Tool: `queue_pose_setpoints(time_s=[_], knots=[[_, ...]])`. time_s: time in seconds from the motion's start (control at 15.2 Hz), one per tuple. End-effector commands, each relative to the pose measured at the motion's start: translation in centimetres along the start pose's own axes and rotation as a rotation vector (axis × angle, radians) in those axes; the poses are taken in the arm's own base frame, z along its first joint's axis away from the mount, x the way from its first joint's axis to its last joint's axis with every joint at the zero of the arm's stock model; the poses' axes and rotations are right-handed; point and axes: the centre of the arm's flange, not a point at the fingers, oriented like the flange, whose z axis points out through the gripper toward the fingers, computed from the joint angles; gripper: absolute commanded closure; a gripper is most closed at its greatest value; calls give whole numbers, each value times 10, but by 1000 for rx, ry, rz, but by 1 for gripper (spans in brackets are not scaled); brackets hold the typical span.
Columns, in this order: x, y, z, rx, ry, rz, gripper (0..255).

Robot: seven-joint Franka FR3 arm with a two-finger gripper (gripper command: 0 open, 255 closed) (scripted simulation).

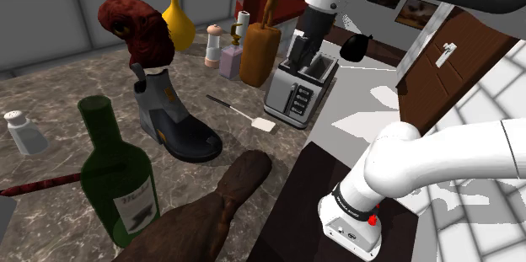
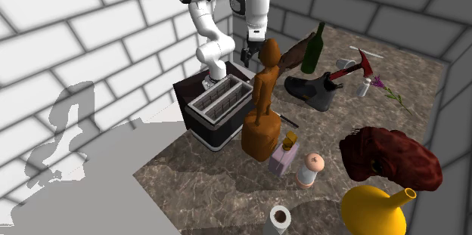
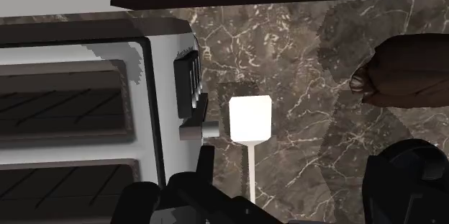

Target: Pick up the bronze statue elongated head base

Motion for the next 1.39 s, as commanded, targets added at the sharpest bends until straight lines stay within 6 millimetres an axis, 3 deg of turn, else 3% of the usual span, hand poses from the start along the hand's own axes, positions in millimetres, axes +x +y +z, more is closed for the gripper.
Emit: queue_pose_setpoints(time_s=[0.0, 0.33, 0.66, 1.32], knots=[[0, 0, 0, 0, 0, 0, 0], [54, -11, -1, -118, 87, 237, 0], [109, -9, -5, -236, 174, 474, 0], [208, 29, -33, -471, 347, 949, 0]])
